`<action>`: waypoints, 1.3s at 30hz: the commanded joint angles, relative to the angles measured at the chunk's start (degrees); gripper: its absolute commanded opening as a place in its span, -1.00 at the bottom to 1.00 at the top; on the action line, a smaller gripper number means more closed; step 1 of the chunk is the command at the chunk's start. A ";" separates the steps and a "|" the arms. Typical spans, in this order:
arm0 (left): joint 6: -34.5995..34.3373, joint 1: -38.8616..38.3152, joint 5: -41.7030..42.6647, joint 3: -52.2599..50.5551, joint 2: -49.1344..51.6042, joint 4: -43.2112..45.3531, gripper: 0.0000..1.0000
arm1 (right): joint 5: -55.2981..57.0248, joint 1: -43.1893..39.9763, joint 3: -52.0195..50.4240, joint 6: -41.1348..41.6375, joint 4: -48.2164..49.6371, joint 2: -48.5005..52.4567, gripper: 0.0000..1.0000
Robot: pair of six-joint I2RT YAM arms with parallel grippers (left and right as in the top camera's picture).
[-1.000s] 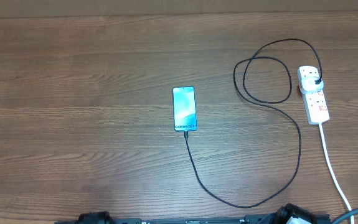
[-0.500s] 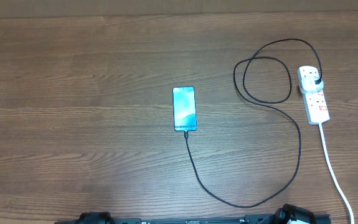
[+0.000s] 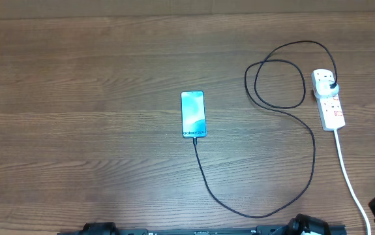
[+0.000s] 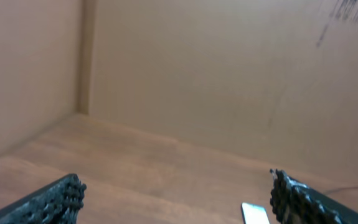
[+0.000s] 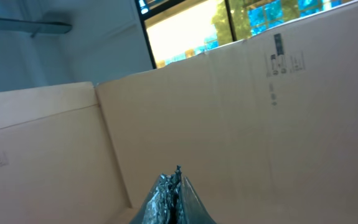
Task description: Plug charger to phone and switch on socket
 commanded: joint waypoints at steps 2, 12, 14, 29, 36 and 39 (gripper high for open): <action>0.28 0.09 4.87 -14.03 -0.31 11.06 1.00 | -0.63 1.73 -0.02 0.35 0.68 0.07 -0.92; 0.28 0.07 14.45 -45.66 -0.28 44.41 1.00 | -0.61 4.46 -0.02 0.33 3.65 -1.70 -0.92; 0.28 0.02 15.43 -50.84 -0.28 49.35 1.00 | -0.61 4.46 -0.02 0.33 4.04 -2.47 -0.92; 1.01 0.02 15.37 -75.36 -0.28 73.46 1.00 | -0.57 4.46 -0.02 -0.55 6.86 -9.03 -0.92; 4.26 0.04 15.21 -75.32 -0.28 71.73 1.00 | -0.59 4.44 -3.23 -0.52 8.41 -15.89 -0.92; 4.42 0.02 15.19 -75.32 -0.28 70.99 0.99 | -0.59 4.44 -6.69 -0.52 11.30 -19.34 -0.92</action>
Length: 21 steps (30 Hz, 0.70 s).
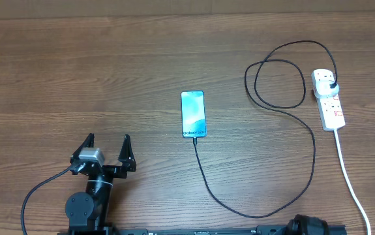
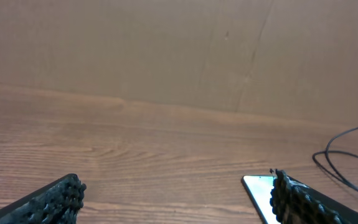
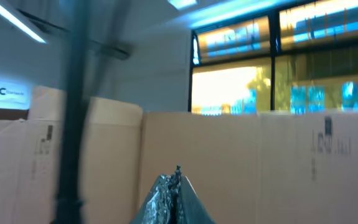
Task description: Plug charger to phone and switch on socket
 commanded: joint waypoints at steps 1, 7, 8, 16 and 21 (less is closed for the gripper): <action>1.79 0.02 0.22 -0.35 -0.39 -1.18 1.00 | -0.24 0.39 -4.46 -0.39 2.84 -4.26 -0.92; 1.79 0.02 0.22 -0.35 -0.33 -3.41 1.00 | 2.73 1.70 -9.01 -0.74 6.08 -11.28 -0.92; 1.79 0.02 0.22 -0.35 -0.33 -3.43 1.00 | 2.86 1.86 -9.07 -1.55 6.08 -11.69 -0.92; 1.79 0.02 0.22 -0.35 -0.33 -3.43 1.00 | 3.04 1.95 -9.31 -3.21 6.23 -14.69 -0.92; 1.79 0.02 0.22 -0.35 -0.33 -3.43 0.99 | 5.60 1.95 -11.41 -3.43 7.43 -18.40 -0.92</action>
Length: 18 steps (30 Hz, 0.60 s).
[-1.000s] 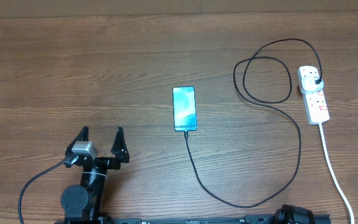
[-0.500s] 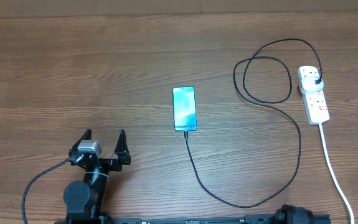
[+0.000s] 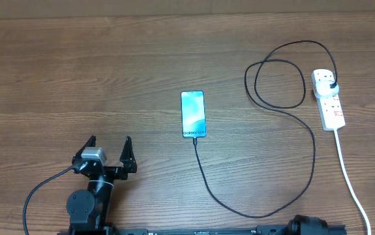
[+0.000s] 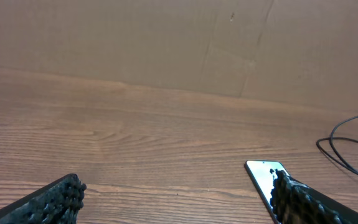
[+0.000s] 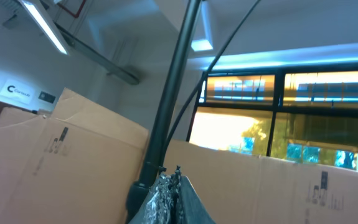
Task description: Plug charger to phone and switch on socket
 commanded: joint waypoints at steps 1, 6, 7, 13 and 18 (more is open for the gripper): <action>1.55 0.02 0.22 -0.24 -0.33 -0.17 1.00 | 3.21 0.33 -1.51 -0.44 0.57 -3.21 -0.92; 1.55 0.02 0.22 -0.24 -0.33 -0.17 1.00 | 3.26 0.44 -2.23 -0.42 1.46 -6.80 -0.92; 1.55 0.02 0.22 -0.24 -0.33 -0.17 1.00 | 3.26 0.44 -2.23 -0.42 1.57 -7.37 -0.92; 1.55 0.02 0.22 -0.24 -0.33 -0.17 1.00 | 3.69 0.46 -2.21 -3.87 1.95 -11.26 -0.92; 1.55 0.02 0.22 -0.24 -0.33 -0.17 1.00 | 3.67 0.98 -1.40 -4.50 1.97 -12.22 -0.92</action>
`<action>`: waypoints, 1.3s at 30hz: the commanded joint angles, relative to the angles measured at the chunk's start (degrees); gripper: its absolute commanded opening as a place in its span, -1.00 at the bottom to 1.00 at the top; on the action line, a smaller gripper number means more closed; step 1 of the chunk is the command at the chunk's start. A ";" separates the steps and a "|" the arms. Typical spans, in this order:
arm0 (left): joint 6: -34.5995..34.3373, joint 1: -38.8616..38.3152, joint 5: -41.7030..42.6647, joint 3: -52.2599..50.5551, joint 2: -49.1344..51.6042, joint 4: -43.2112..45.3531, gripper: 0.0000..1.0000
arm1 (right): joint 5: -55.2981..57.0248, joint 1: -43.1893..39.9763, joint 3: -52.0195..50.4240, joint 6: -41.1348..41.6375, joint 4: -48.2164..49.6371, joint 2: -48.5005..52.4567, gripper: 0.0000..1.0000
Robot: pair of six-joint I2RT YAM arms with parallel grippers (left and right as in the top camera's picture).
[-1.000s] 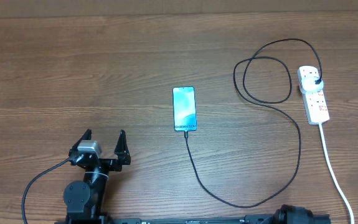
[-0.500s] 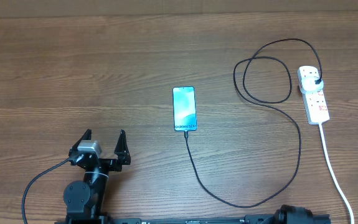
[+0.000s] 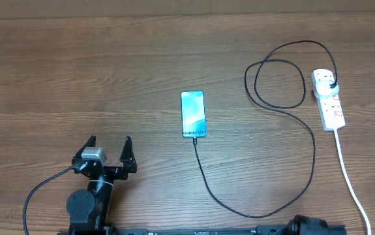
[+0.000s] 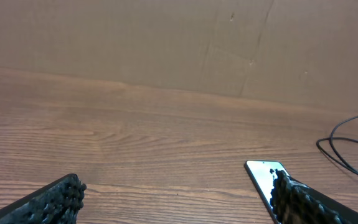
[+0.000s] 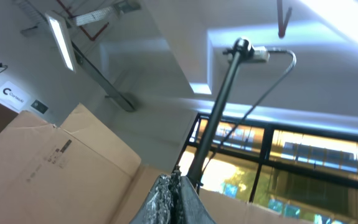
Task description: Plug charger to phone and switch on socket
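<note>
The phone [image 3: 193, 114] lies face up mid-table, screen lit, with the black charger cable [image 3: 259, 214] joined to its near end. The cable loops to the charger plug [image 3: 331, 85] seated in the white socket strip [image 3: 329, 108] at the right. My left gripper [image 3: 109, 149] stands open at the front left, nothing between its fingers [image 4: 60, 196]; the phone [image 4: 264, 174] shows beside its right finger. My right gripper [image 5: 174, 180] is out of the overhead view; its fingers are shut together, pointing up toward the ceiling.
The socket strip's white lead [image 3: 351, 183] runs to the table's front right edge. Cardboard walls [image 4: 166, 43] stand behind the wooden table [image 3: 76, 78]. A lamp pole [image 5: 219, 118] and ceiling light show in the right wrist view.
The right wrist view now points higher, at the ceiling and the top of the pole. The left gripper, phone, cable and socket strip have not moved.
At first the right arm showed at the overhead view's right edge and the left arm was out of it, its camera facing the cardboard wall. Then the left gripper stood open at the front left and the right arm was gone. The right camera has pointed higher each moment.
</note>
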 commanded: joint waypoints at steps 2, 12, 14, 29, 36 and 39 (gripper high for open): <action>1.55 0.02 0.22 -0.24 -0.33 -0.17 0.99 | 0.98 1.36 0.33 -1.14 0.02 -0.44 -0.92; 2.12 0.04 -0.59 -0.24 -0.33 -0.22 1.00 | 0.98 2.21 0.33 -1.14 1.07 -0.42 -0.90; 5.88 0.02 -0.87 -0.24 -0.33 -0.35 1.00 | 0.96 2.14 0.33 -1.14 1.75 -0.42 -0.90; 11.82 0.02 -0.72 -0.24 -0.33 -0.33 1.00 | 0.68 1.68 0.33 -2.84 1.92 -0.42 -0.92; 11.82 0.02 -0.72 -0.24 -0.33 -0.33 0.99 | 0.74 1.49 0.07 -3.93 1.90 -0.42 -0.49; 11.82 0.02 -0.72 -0.24 -0.33 -0.33 1.00 | 4.68 0.59 -1.11 -5.75 2.12 -0.42 1.00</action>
